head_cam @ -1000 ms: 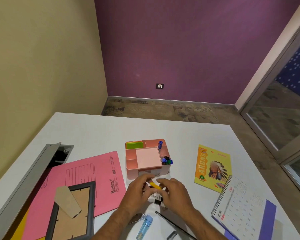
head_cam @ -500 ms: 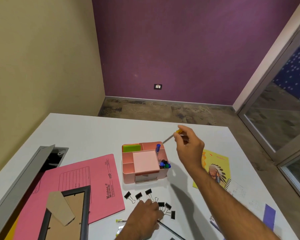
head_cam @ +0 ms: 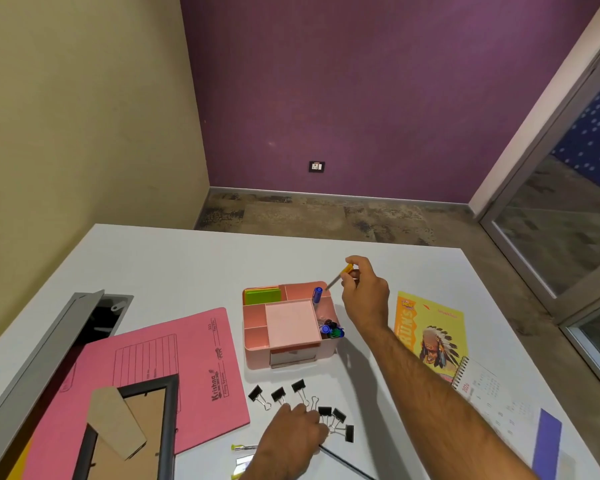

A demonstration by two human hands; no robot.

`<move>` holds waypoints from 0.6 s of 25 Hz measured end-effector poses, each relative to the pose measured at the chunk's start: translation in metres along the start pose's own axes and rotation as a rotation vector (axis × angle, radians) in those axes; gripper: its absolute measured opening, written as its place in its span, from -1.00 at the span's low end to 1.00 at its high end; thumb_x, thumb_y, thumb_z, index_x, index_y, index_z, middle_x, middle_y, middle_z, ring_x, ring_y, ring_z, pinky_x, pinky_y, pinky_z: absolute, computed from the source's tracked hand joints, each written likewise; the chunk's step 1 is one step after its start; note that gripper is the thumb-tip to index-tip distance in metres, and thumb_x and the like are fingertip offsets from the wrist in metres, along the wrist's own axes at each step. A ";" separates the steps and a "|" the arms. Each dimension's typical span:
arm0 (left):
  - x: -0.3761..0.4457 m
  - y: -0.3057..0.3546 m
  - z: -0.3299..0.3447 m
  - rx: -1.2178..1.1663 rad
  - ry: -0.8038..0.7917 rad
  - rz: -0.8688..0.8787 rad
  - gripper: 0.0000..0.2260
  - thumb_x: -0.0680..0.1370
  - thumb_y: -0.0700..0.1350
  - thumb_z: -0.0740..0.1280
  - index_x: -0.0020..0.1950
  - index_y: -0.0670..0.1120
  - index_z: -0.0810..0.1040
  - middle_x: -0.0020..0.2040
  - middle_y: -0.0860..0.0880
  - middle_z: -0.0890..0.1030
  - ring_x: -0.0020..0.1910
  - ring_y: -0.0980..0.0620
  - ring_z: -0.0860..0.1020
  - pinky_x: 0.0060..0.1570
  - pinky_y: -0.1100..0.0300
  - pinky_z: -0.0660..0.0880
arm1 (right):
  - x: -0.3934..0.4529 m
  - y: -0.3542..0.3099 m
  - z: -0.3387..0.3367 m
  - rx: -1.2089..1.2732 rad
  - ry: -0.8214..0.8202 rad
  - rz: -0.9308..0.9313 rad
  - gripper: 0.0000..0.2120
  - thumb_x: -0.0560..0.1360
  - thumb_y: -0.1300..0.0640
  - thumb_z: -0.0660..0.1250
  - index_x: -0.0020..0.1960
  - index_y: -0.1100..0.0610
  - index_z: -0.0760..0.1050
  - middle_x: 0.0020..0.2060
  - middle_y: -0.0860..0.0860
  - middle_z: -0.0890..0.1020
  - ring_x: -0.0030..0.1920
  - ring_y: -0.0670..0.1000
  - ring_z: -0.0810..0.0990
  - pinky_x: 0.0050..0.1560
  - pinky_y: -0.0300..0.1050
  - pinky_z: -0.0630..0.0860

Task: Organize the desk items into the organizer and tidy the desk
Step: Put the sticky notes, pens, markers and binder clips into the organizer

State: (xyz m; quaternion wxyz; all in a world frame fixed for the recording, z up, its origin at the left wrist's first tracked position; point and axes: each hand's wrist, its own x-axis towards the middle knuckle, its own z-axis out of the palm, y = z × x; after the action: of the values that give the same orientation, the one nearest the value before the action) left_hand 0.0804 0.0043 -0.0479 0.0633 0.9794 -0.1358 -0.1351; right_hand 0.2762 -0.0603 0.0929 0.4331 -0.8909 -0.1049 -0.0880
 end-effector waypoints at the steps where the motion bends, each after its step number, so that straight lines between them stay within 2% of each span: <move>1: 0.000 0.000 0.000 -0.004 -0.004 0.002 -0.79 0.57 -0.15 0.28 0.19 -0.15 0.50 0.12 -0.18 0.53 0.13 -0.24 0.44 0.08 -0.15 0.36 | 0.001 0.001 0.001 -0.008 -0.014 -0.002 -0.72 0.56 0.21 0.32 0.25 0.05 0.47 0.01 0.13 0.69 -0.04 0.11 0.67 -0.10 -0.12 0.60; 5: -0.004 0.000 -0.003 -0.031 -0.008 0.008 -0.80 0.57 -0.20 0.25 0.18 -0.21 0.45 0.13 -0.22 0.50 0.12 -0.26 0.43 0.06 -0.14 0.37 | 0.000 0.010 0.010 -0.096 -0.123 0.033 -0.76 0.56 0.17 0.31 0.22 0.06 0.52 0.07 0.10 0.67 0.04 0.10 0.64 -0.06 -0.18 0.53; 8: -0.009 -0.001 -0.008 -0.109 0.035 -0.037 -0.84 0.59 -0.15 0.22 0.15 -0.14 0.45 0.12 -0.15 0.49 0.09 -0.19 0.44 0.04 -0.08 0.35 | 0.000 0.019 0.016 -0.171 -0.190 0.049 -0.78 0.58 0.13 0.28 0.20 0.07 0.57 0.11 0.05 0.67 0.06 0.05 0.63 0.00 -0.17 0.52; 12: -0.016 -0.001 -0.028 -0.314 0.212 -0.190 -0.92 0.59 -0.08 0.21 0.06 -0.01 0.46 0.05 0.01 0.52 0.01 -0.03 0.44 0.01 0.08 0.31 | -0.006 0.026 0.014 -0.199 -0.316 0.045 -0.79 0.56 0.14 0.26 0.10 0.06 0.63 0.06 -0.02 0.68 0.00 -0.01 0.61 -0.09 -0.24 0.48; 15: -0.017 -0.002 -0.039 -0.549 0.379 -0.342 -0.90 0.59 -0.12 0.22 -0.07 0.08 0.45 -0.08 0.11 0.51 -0.11 0.09 0.44 -0.10 0.19 0.38 | -0.007 0.031 0.003 -0.133 -0.280 0.041 -0.84 0.53 0.13 0.31 0.01 0.09 0.65 -0.02 -0.01 0.70 -0.03 -0.01 0.63 -0.07 -0.22 0.48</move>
State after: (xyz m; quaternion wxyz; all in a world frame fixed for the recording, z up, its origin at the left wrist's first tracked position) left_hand 0.0763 0.0147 -0.0064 0.3243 0.9421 0.0849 0.0087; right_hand 0.2772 -0.0774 0.0661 0.3559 -0.9231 -0.1399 0.0395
